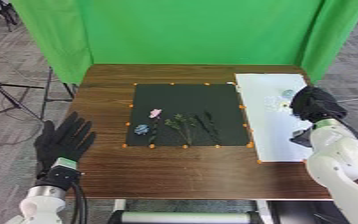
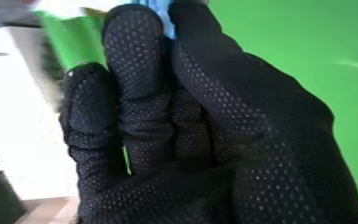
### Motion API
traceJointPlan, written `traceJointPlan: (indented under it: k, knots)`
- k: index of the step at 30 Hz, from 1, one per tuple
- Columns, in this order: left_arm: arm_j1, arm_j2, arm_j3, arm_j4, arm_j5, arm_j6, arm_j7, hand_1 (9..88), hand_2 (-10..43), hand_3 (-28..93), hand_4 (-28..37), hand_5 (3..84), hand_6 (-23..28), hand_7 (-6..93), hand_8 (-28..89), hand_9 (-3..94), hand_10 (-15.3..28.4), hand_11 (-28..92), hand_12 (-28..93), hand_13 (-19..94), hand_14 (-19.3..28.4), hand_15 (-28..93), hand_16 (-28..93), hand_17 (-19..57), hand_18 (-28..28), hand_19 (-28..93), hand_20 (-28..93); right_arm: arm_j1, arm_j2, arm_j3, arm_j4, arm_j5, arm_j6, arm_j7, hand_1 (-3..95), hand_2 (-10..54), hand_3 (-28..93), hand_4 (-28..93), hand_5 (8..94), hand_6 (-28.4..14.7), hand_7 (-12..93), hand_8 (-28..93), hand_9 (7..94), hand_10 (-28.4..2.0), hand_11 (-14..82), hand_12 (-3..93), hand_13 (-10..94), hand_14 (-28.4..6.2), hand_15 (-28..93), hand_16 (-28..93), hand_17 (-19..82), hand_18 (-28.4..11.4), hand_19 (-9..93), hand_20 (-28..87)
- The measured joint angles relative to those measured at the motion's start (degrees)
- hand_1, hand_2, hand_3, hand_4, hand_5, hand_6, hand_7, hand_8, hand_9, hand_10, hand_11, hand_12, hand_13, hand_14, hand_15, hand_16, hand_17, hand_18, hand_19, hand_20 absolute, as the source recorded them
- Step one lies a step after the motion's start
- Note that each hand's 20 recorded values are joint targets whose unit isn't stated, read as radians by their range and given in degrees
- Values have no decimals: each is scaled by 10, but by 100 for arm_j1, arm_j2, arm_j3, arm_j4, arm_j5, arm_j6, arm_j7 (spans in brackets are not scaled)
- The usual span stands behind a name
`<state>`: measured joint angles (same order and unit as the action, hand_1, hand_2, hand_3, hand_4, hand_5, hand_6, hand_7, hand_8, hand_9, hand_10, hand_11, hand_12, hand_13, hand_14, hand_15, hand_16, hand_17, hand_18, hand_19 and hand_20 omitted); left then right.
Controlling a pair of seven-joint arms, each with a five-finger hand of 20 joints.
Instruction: Arrange flowers
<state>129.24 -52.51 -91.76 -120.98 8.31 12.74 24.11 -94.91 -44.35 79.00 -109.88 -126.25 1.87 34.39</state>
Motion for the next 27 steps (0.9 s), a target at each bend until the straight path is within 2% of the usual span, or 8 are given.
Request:
traceJointPlan:
  k: [5, 12, 16, 21, 24, 27]
  knots:
    - [38, 0, -81, -1, 0, 2, -3, 257, 97, 702, -283, 333, 70, 172, -104, 258, 133, 208, 111, 178, 132, 325, -72, -65, 122, 300, 88, 799, -250, -1019, 53, 388, -72, -360, 659, -95, 731, -283, 690, -20, 259, 18, 813, -83, 149, 484, 747, -42, 376, 520, 443, -135, 876, 209]
    - [-26, 11, -72, 35, 4, 2, -39, 258, 97, 701, -283, 333, 70, 173, -104, 258, 132, 208, 111, 179, 131, 324, -72, -65, 122, 301, 88, 2019, -1299, -2388, 241, 199, -282, -1232, 658, -95, 733, -283, 688, -19, 260, 19, 812, -83, 151, 487, 746, -42, 378, 521, 442, -137, 875, 216]
    - [-222, 33, 76, 137, 5, 5, -80, 258, 96, 702, -283, 333, 70, 173, -104, 258, 132, 209, 111, 179, 131, 323, -72, -65, 122, 301, 88, 2469, -1865, -2933, 303, 176, -309, -1313, 658, -95, 732, -283, 688, -19, 261, 18, 811, -83, 151, 486, 745, -42, 381, 520, 440, -138, 874, 221]
    - [-636, 96, 435, 309, 9, 1, -139, 259, 97, 700, -283, 333, 70, 173, -105, 257, 132, 209, 110, 179, 131, 324, -72, -65, 122, 302, 88, 2919, -2390, -3457, 754, 232, -291, -1522, 661, -95, 729, -283, 688, -19, 262, 17, 811, -84, 152, 486, 743, -44, 383, 517, 437, -138, 876, 223]
    - [-836, 118, 545, 344, 24, -6, -203, 258, 97, 702, -283, 333, 70, 173, -105, 258, 133, 208, 110, 179, 131, 324, -73, -65, 122, 301, 88, 3085, -2647, -3662, 1174, 222, -220, -1609, 662, -95, 727, -283, 687, -19, 265, 18, 811, -84, 152, 485, 741, -43, 385, 517, 435, -138, 876, 223]
    - [-917, 133, 550, 343, 30, -15, -218, 258, 97, 701, -283, 334, 70, 172, -104, 258, 132, 209, 110, 180, 130, 324, -72, -65, 122, 301, 88, 3174, -2792, -3843, 1507, 101, -112, -1644, 662, -95, 727, -283, 688, -19, 265, 15, 808, -84, 152, 485, 740, -43, 385, 515, 434, -138, 876, 222]
